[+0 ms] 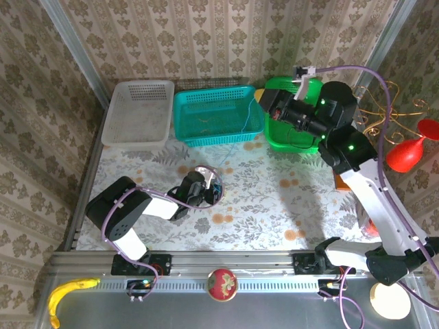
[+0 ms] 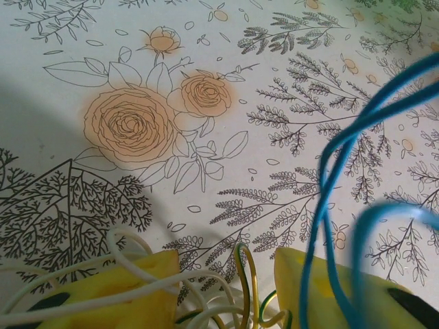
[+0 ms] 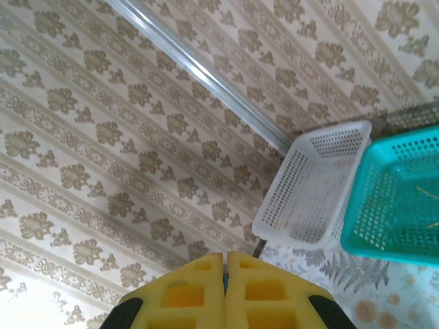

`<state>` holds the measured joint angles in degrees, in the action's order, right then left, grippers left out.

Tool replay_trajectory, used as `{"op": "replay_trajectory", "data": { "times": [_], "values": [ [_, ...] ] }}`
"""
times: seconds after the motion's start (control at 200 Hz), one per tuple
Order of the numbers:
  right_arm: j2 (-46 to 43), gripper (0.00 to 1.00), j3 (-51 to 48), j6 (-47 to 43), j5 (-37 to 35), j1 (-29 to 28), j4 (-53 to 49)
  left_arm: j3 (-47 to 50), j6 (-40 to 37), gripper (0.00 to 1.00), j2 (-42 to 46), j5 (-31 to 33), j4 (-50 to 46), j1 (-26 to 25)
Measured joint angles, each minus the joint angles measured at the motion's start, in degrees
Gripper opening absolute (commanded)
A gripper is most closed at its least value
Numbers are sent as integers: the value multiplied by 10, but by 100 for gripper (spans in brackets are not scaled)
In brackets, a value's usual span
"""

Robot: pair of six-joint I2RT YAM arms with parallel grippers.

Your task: Untangle the cables

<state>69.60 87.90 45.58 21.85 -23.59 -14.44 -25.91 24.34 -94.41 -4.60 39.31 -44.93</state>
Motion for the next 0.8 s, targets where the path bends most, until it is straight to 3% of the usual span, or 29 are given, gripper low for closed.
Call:
{"op": "replay_trajectory", "data": {
  "times": [0.27, 0.56, 0.8],
  "values": [
    [-3, 0, 31, 0, -4, 38, -24, 0, 1, 42, 4, -2, -1, 0],
    [14, 0, 188, -1, -4, 111, -51, 0, 1, 42, 4, -3, 0, 0],
    [24, 0, 219, 0, -3, 134, -53, 0, 1, 41, 4, -6, 2, 0]
  ]
}}
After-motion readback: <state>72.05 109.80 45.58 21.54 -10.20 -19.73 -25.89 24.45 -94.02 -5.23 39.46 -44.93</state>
